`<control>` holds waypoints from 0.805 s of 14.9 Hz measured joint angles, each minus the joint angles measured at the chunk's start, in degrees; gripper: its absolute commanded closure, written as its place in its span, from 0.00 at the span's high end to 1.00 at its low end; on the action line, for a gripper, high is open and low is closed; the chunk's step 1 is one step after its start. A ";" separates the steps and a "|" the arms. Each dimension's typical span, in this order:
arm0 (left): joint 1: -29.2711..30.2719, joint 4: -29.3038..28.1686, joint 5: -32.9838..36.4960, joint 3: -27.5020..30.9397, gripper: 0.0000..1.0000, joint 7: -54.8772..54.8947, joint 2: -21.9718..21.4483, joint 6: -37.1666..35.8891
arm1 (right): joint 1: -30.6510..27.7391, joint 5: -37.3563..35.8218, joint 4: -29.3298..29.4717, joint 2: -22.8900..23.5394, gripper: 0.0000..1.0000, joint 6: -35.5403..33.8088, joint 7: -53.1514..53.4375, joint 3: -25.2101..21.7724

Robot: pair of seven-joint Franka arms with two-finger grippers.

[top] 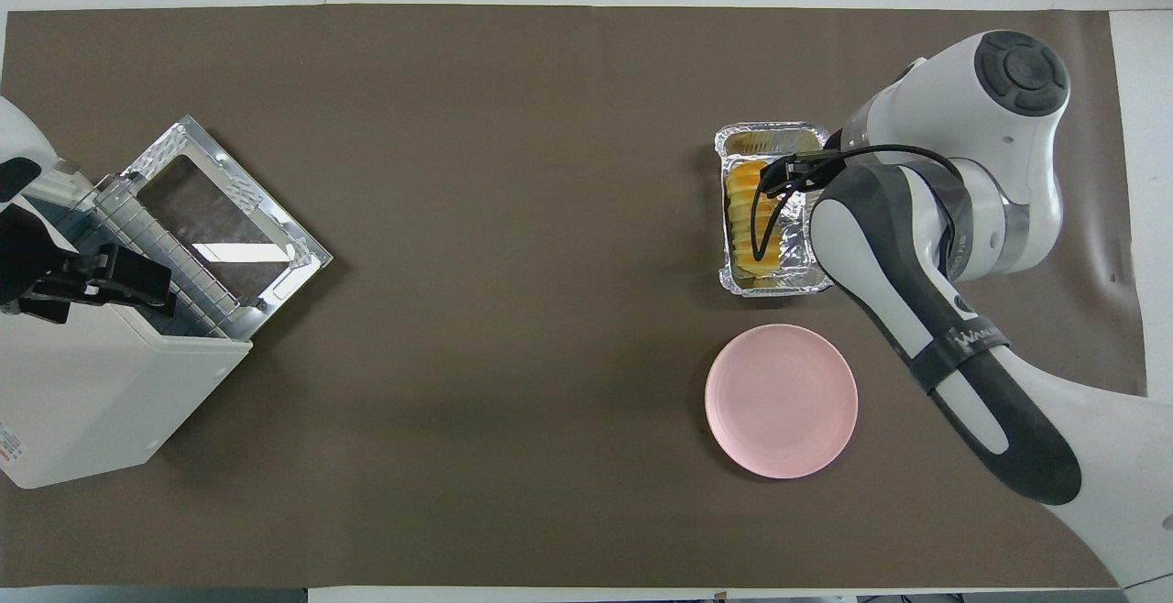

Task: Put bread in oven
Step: 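Grasp the foil tray rim with the right gripper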

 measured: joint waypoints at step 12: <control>0.00 0.00 0.00 0.00 1.00 0.00 0.00 0.00 | -2.94 0.00 -9.05 1.21 0.33 7.87 -0.39 0.02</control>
